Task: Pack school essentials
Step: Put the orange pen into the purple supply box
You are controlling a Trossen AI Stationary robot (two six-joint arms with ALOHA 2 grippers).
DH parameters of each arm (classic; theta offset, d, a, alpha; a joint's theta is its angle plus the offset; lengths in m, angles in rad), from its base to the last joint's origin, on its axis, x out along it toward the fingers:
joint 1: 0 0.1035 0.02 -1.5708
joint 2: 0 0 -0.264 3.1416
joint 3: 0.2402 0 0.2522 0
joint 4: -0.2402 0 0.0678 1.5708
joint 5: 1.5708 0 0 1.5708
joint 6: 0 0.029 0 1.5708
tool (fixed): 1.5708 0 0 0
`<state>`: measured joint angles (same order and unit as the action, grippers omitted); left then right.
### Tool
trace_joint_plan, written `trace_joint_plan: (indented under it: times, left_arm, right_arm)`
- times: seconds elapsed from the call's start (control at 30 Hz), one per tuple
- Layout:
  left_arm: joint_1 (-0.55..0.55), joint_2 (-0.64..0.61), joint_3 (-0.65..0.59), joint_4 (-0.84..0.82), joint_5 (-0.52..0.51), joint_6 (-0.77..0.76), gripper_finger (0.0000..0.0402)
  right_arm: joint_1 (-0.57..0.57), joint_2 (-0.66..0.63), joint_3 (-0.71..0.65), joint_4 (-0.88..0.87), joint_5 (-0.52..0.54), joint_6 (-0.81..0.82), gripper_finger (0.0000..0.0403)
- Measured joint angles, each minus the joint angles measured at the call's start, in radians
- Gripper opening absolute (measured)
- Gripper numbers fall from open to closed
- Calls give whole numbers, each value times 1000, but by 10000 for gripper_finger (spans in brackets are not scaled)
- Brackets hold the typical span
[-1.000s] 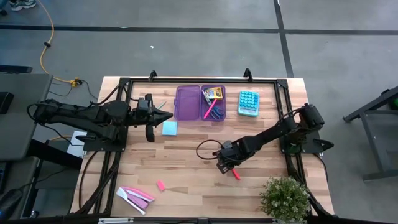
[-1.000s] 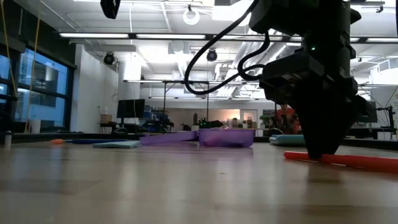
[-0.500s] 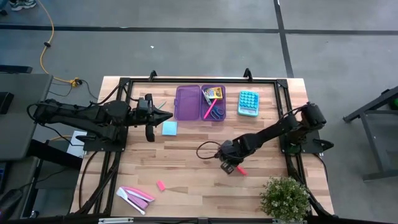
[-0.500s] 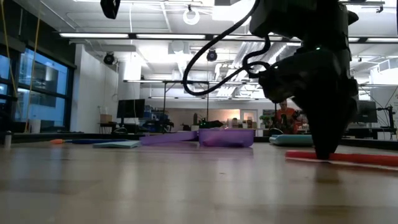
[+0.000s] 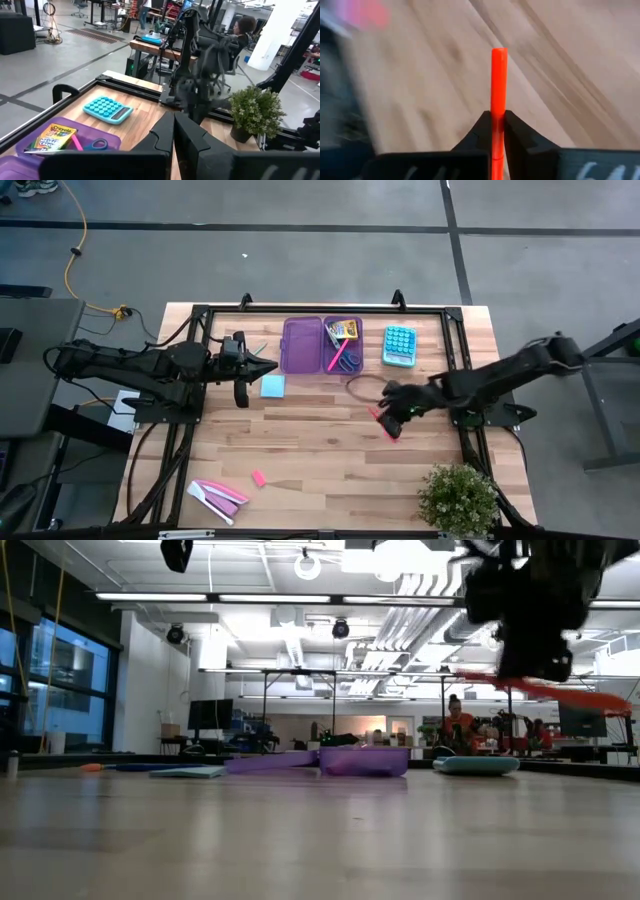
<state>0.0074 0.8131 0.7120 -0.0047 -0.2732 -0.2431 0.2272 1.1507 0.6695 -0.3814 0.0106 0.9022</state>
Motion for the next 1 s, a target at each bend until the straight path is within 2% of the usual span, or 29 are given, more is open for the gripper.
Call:
trace_joint_plan:
  times: [0.17, 0.33, 0.63, 0.77, 1.0]
  left_arm:
    - [0, 0, 0, 0, -25, -16, 0]
    - [0, 0, 0, 2, -40, -59, 0]
    - [0, 0, 0, 9, 24, -72, 0]
    - [0, 0, 0, 9, 27, -71, 0]
    - [0, 0, 0, 9, 27, -69, 0]
  right_arm:
    - [-17, -125, -173, 451, 116, -110, 2]
    - [-87, -136, -201, 733, 169, -305, 1]
    - [-200, -136, -54, 766, -11, -503, 1]
    - [-216, -136, -12, 760, -25, -565, 1]
    - [-227, -136, -8, 756, -64, -564, 1]
